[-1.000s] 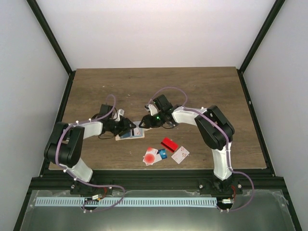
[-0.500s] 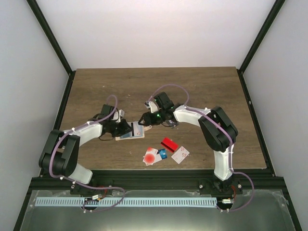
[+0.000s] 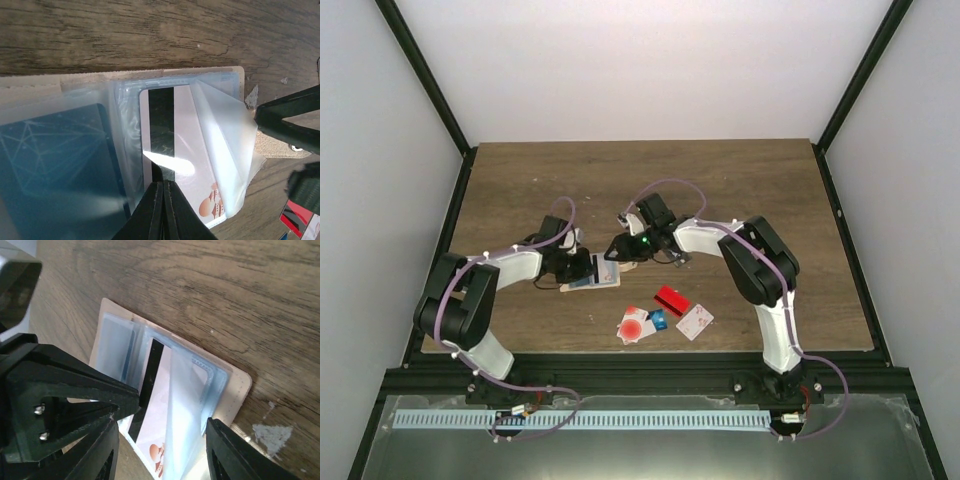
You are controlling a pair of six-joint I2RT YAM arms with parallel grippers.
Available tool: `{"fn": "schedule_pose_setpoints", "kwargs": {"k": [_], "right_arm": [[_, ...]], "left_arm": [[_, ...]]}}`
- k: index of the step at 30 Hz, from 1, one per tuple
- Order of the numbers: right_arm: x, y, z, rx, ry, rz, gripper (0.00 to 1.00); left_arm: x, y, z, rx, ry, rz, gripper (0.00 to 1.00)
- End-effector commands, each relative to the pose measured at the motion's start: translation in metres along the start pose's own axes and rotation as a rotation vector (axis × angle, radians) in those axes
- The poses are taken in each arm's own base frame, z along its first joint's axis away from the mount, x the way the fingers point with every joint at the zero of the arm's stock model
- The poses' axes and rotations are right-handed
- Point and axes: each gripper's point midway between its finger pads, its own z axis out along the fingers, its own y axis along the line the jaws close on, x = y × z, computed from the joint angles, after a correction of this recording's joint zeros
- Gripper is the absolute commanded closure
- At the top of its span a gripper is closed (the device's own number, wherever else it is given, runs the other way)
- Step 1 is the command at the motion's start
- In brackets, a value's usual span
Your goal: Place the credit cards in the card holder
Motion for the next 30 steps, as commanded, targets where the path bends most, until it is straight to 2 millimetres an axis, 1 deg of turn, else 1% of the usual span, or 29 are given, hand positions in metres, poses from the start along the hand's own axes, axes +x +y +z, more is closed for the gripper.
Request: {"fn": "schedule_pose_setpoints", "kwargs": {"k": [1,5,17,23,26,30], "right_arm": [[-0.007,0.001,0.004,-0.017,0.001,0.01,0.52],[-0.002,-0.002,0.006,-0.021,0.012,0.015,0.59],[0.003,0.005,0.012,-0.048,0.031,0.012,0.8],[0.006,0.002,0.019,-0.031,0.049,0.014,0.99],[0.004,0.007,0.018,-0.034,0.043,0.003,0.99],[-0.003,0.015,0.012,-0.026,0.025,-0.014,0.99]], "left_arm": [[0.004,0.01,0.008,-0.038,0.009,0.015,0.96],[0.006,0.012,0.009,-0.039,0.014,0.015,0.96],[0.009,0.015,0.014,-0.038,0.026,0.016,0.96],[0.008,0.011,0.009,-0.031,0.016,0.022,0.96],[0.004,0.006,0.001,-0.023,-0.008,0.03,0.96],[-0.003,-0.003,-0.016,-0.016,-0.059,0.041,0.96]]}}
